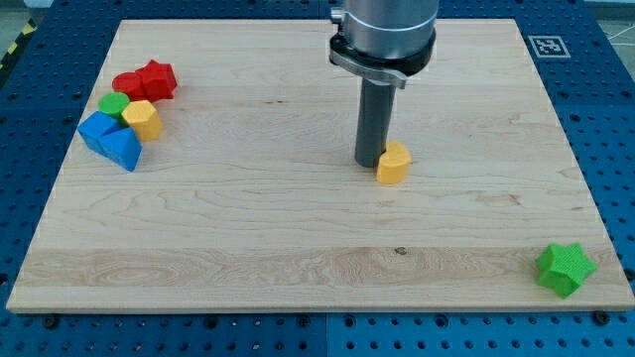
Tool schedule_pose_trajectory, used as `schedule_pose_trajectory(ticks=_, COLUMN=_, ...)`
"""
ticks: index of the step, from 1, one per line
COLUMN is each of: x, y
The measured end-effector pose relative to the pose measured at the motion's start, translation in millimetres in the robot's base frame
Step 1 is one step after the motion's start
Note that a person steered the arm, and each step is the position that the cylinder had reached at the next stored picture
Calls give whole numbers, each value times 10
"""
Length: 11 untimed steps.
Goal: Slide the yellow heart towards the green star
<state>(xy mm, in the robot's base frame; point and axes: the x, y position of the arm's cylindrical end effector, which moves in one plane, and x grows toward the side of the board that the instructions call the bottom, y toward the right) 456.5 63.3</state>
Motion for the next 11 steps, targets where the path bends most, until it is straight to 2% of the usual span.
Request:
schedule_pose_trajectory(ticks=1, x=51, y=424)
schedule_pose_trajectory(ticks=3, x=531, y=1316)
schedule_pose_trajectory(ticks=4, x=707, y=1442)
schedule_pose_trajectory(ticks=9, x=837, y=1663)
schedule_pose_trajectory(ticks=10, x=699, y=1469)
schedule_pose_trajectory(ticks=11, x=471, y=963)
